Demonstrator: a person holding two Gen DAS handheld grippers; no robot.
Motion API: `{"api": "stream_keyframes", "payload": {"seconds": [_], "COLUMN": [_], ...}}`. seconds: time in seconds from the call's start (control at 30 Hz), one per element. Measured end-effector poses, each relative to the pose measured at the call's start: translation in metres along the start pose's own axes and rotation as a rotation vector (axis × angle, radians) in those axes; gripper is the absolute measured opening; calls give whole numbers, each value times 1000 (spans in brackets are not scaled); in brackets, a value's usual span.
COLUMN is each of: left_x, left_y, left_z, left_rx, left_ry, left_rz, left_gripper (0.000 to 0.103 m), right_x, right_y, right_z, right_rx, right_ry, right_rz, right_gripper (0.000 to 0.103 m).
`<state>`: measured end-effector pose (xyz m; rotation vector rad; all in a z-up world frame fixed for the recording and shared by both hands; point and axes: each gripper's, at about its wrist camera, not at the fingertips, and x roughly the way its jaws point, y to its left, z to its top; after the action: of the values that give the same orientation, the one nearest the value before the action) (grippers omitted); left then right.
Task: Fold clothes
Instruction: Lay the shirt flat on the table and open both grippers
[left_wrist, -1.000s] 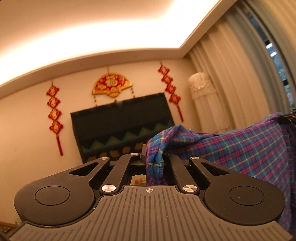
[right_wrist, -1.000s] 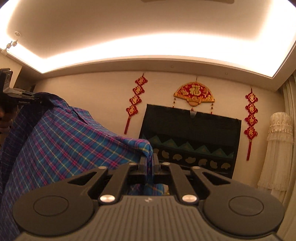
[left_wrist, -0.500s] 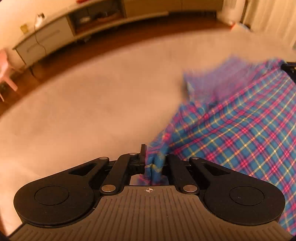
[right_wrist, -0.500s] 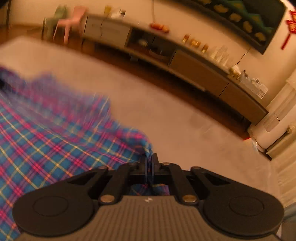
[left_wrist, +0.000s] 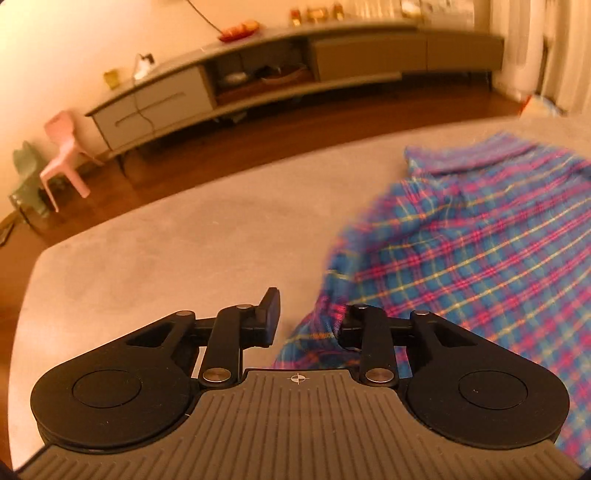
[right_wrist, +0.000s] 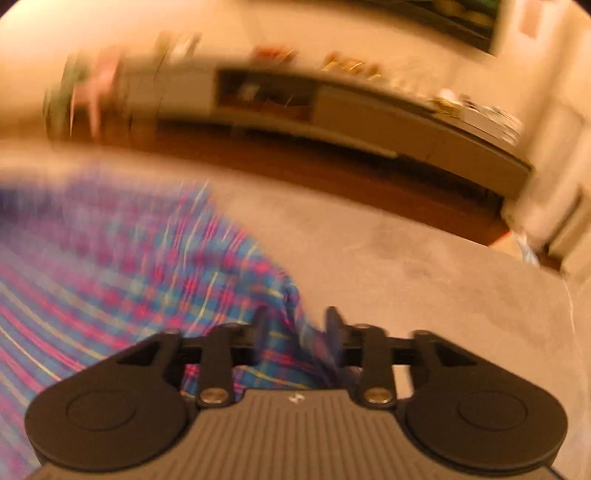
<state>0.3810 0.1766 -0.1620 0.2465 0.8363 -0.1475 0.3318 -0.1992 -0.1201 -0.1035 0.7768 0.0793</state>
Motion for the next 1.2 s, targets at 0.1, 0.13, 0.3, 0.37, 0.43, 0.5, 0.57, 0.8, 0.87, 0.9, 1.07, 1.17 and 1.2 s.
{"api": "stream_keyframes", "payload": {"seconds": [0.1,0.13,0.3,0.37,0.43,0.5,0.57,0.8,0.87,0.9,1.07,1.17,1.2], "left_x": [-44,-67,-130,-147,-146,-142,-134,-131,-140,-151,-208,-208,-204], "left_y": [5,2,-29,-43,-53,-60,-61,-35,-36,-39,-55,-73,-78], "left_z": [-11,-25,-75,-91,-106,-119,-123,-136,-140,-144,-167,-175,-176], "left_rx": [16,25,21,12,5,-6,-17,-65,-86,-83,-61,-19,-5], "left_ry": [-98,-118,-111,-91,-48,-8,14,46,30,19,-22,-6,0], "left_rz": [-28,-45,-216,-296,-316,-272,-222,-97,-95,-116,-220,-242,-227], "left_gripper": [28,31,32,32,32,32,31,32,30,31,50,61,61], "right_x": [-61,-77,-109,-110,-118,-123,-130,-145,-146,-147,-182,-194,-198], "right_y": [-46,-57,-83,-82,-74,-66,-63,-86,-88,-87,-41,3,18], "right_z": [-19,-33,-110,-139,-153,-155,-139,-69,-80,-86,-156,-182,-189], "right_rx": [155,180,207,207,185,134,74,47,91,112,181,116,89], "right_ry": [-93,-93,15,59,83,90,63,-183,-147,-129,-80,-57,-51], "right_rz": [35,29,11,11,21,22,-39,-393,-395,-389,-94,39,80], "right_gripper": [49,49,58,59,49,10,4,50,57,58,60,62,64]}}
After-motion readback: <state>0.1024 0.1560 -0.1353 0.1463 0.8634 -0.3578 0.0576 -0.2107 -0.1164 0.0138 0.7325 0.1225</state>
